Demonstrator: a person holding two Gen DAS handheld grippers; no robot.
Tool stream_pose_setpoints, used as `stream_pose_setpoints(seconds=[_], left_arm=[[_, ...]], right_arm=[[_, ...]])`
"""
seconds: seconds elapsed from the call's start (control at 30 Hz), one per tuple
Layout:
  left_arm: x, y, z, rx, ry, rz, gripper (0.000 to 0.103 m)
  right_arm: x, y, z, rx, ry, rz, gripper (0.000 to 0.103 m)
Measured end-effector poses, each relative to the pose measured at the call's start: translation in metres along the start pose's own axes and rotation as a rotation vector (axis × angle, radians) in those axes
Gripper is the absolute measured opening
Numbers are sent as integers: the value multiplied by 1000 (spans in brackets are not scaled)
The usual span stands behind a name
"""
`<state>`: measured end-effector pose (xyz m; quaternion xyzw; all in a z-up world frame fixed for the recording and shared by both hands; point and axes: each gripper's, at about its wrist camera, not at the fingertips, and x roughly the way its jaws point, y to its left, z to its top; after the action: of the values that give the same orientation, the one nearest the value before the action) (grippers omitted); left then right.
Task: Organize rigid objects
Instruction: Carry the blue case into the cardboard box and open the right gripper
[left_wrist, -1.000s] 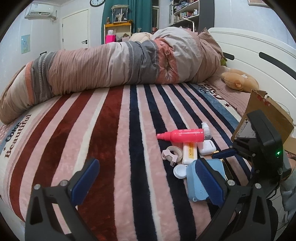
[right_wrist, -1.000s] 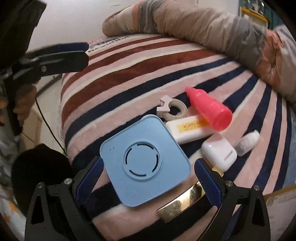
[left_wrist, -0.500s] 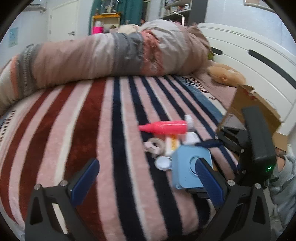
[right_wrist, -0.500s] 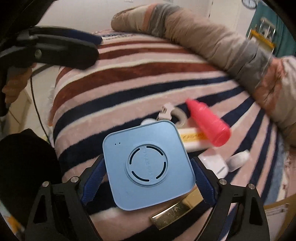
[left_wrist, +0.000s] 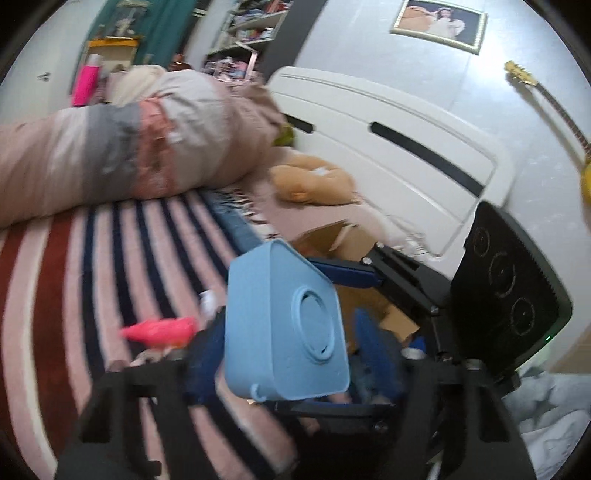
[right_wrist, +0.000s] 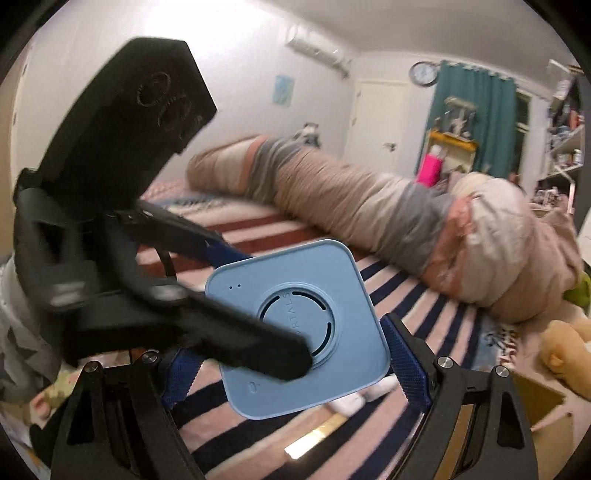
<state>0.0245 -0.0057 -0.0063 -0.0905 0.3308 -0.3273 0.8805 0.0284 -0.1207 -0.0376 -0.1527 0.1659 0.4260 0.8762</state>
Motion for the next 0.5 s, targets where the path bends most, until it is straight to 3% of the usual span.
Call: stream_pose_setpoints(seconds=[0.07, 0.23, 0.33, 0.5], left_arm=[[12, -15, 14, 29, 18, -16, 46], [54, -56, 47, 89, 68, -71, 42], [91, -81, 60, 130, 127, -90, 40], [156, -102, 66, 137, 252, -118, 40]], right_arm=[[-18, -11, 0, 17, -34, -32, 88], [-61, -57, -7, 106, -72, -97, 88], [-78, -86, -19, 159, -33, -130, 88], [-91, -139, -44, 314, 110, -139, 88]])
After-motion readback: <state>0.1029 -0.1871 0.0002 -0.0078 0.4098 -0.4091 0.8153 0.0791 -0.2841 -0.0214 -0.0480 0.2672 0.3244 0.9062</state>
